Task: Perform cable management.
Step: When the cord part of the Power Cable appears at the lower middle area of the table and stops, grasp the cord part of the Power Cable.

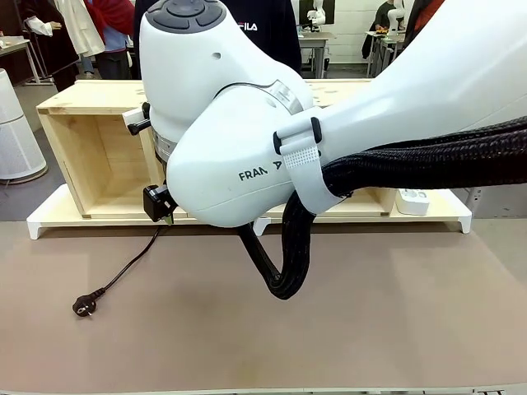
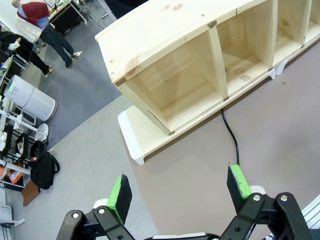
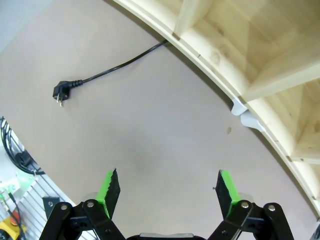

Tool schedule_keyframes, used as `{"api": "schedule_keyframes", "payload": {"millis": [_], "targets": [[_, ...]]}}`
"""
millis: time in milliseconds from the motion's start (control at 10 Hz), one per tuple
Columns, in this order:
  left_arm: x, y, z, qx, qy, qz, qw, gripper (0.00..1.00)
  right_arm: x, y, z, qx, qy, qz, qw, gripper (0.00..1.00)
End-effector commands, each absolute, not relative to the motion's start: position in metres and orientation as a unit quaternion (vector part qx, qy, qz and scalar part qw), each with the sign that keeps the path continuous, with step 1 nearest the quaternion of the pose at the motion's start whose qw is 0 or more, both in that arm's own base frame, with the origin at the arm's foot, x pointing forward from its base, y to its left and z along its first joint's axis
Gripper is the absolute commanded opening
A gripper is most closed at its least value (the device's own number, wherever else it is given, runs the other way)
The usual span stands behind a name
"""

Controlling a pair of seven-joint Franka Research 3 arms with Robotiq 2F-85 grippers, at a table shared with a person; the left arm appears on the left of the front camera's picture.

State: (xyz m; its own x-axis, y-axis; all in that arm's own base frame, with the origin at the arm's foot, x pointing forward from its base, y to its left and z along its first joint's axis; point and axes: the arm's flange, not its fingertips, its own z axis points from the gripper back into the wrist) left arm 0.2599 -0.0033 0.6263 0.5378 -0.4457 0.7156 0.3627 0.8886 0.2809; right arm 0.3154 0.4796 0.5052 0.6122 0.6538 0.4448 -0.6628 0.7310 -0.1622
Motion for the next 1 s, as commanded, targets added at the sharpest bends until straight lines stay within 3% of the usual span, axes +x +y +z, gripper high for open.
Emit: {"api": "schedule_keyframes", "payload": {"millis": [0, 900], "targets": [[0.2594, -0.0026, 0.6267, 0.049, -0.423, -0.23, 0.875, 1.0, 0.3174, 0.4782, 0.5047, 0.008, -0.244, 0.364, 0.899, 1.0], [0.2594, -0.0026, 0.6267, 0.049, -0.423, -0.23, 0.875, 1.0, 0.3177, 0.4779, 0.5055, 0.009, -0.244, 0.365, 0.899, 1.0]]}}
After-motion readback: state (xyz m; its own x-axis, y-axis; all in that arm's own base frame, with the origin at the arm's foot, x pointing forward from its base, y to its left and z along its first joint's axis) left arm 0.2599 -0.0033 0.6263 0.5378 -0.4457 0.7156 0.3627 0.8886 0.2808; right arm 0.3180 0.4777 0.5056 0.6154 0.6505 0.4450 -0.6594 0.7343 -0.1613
